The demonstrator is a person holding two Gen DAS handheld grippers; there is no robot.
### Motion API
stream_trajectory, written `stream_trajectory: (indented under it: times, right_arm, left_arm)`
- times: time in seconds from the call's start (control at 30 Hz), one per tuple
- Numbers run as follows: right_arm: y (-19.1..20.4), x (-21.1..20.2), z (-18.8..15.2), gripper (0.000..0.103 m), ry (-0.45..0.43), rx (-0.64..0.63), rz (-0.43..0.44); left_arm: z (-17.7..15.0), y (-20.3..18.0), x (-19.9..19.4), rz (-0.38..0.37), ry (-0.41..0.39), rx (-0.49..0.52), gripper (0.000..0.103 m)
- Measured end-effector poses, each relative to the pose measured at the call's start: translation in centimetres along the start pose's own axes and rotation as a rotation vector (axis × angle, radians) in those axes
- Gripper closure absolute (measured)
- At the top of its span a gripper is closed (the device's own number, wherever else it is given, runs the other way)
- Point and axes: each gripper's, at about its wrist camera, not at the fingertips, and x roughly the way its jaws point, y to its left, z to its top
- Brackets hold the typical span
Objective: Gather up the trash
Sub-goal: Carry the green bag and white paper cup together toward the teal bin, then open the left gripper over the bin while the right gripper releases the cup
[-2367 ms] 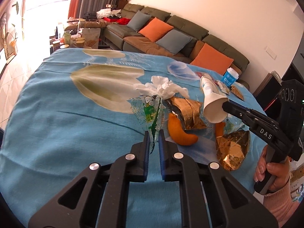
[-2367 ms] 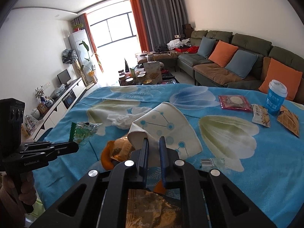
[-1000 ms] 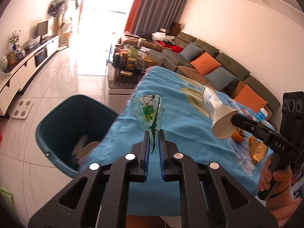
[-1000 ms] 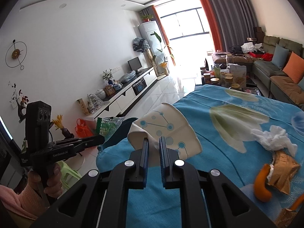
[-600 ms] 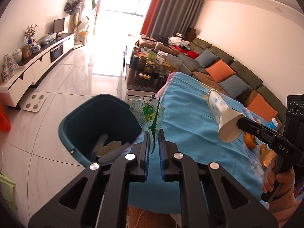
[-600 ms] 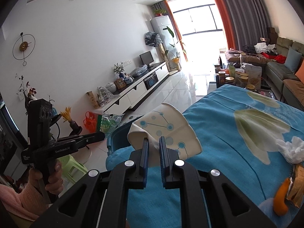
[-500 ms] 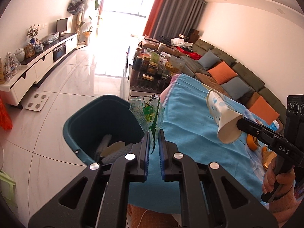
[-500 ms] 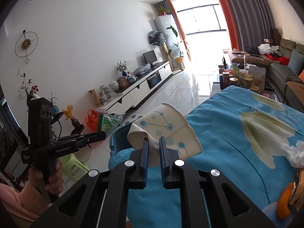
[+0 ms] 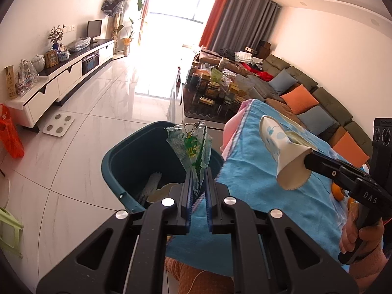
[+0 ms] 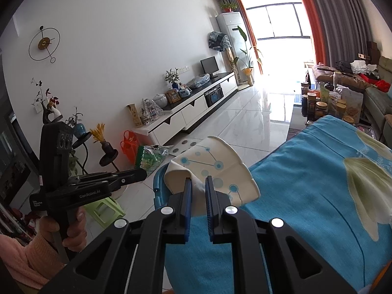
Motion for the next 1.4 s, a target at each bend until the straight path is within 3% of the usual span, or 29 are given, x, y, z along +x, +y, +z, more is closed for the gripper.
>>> stream_trajectory:
  times: [0.17,0.23,0.67,0.77,0.8,0.83,0.9,0.97,1.03,1.13,1.4]
  right_arm:
    - [0.5,1.5,0.7,0.095,0.014,-0.016,0.013]
    - [0.7,2.2,0.9,0.101,0.022,-0.025,0.013]
    - [0.3,6.0,0.7,0.101,0.093,0.004,0.003]
    - [0.3,5.2,0.5,0.095,0.085,0.016,0.011]
    - [0.4,4.7,0.3,0.084,0.084,0.021,0.028]
    - [0.6,4.4,0.2,0.064,0.086,0.013,0.042]
    - [1.7,4.1,-0.4,0.057,0.1,-0.028,0.045]
    - [2.4,5.2,-0.8,0.058,0.146,-0.057,0.052]
    - [2.4,6.5,-0.8,0.076,0.179,-0.053,0.065]
    - [1.8,8.6,-0.8,0.092,0.225,-0.005,0.085]
    - [3.5,11.0,0.3,0.097,0.255,-0.047,0.096]
  left_arm:
    - [0.2,1.0,1.1,0.02,0.006,-0.028,0.094]
    - [0.3,1.3,1.4,0.028,0.008,-0.032,0.094]
    - [0.0,1.9,5.8,0.025,0.063,-0.112,0.093]
    - [-0.2,2.1,6.0,0.018,0.063,-0.128,0.094]
    - [-0.5,2.3,6.1,0.012,0.065,-0.134,0.094]
    - [-0.7,2.3,6.1,0.0,0.068,-0.138,0.094]
    - [-1.2,2.0,6.3,-0.021,0.078,-0.126,0.094]
    - [-1.5,1.4,6.9,-0.035,0.092,-0.116,0.094]
    - [-1.7,1.1,7.6,-0.05,0.107,-0.12,0.094]
    - [-1.7,1.2,8.3,-0.055,0.112,-0.124,0.094]
    - [-0.9,1.2,9.2,-0.053,0.108,-0.114,0.096]
